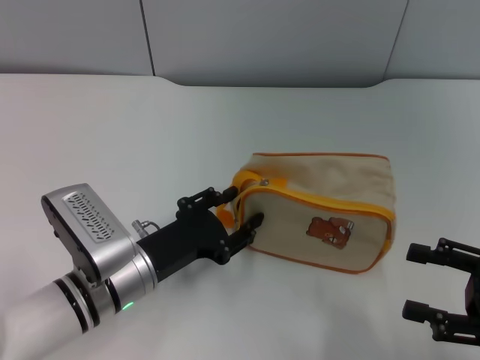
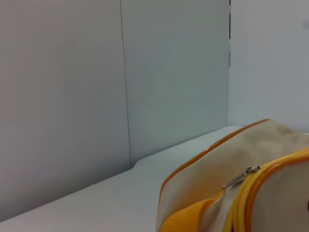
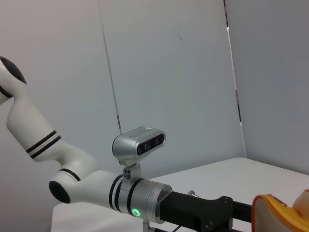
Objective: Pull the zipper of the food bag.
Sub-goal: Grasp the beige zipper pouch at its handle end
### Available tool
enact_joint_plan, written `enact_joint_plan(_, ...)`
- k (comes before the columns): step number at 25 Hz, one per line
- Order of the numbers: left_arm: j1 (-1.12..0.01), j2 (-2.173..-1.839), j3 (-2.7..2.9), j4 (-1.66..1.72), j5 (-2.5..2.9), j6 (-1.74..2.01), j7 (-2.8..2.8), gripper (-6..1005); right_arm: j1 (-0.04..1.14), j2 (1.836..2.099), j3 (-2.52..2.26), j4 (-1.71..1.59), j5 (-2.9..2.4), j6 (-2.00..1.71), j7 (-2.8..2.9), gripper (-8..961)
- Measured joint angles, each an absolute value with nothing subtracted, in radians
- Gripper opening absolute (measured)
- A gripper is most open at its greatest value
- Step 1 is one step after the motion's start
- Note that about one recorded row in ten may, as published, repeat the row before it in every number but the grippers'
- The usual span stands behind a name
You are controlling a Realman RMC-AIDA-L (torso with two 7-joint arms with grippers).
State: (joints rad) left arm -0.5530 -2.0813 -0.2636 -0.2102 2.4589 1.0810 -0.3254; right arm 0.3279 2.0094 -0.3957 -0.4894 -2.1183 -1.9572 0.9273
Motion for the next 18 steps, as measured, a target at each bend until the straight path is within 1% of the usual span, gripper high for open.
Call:
enact_joint_plan(3,-0.553,-2.082,-0.269,-0.215,2.458,1.080,-0.325,688,0.328,2.010,-0.396,-0.489,-2.118,-1.957,0.927,767)
enact_joint_plan(8,-0.552,-2.082,-0.279,-0.217,2.464,1.080,-0.314,502,0.328,2.012,-0.396,-0.489,-2.118,-1.944,0.928,766)
enact_joint_plan(18,-0.547,-2.082,-0.279,-0.234,2.465,1.103,-0.290,335,0.328,2.013,-0.394,-0.489,-2.111,-1.942,0.929,765)
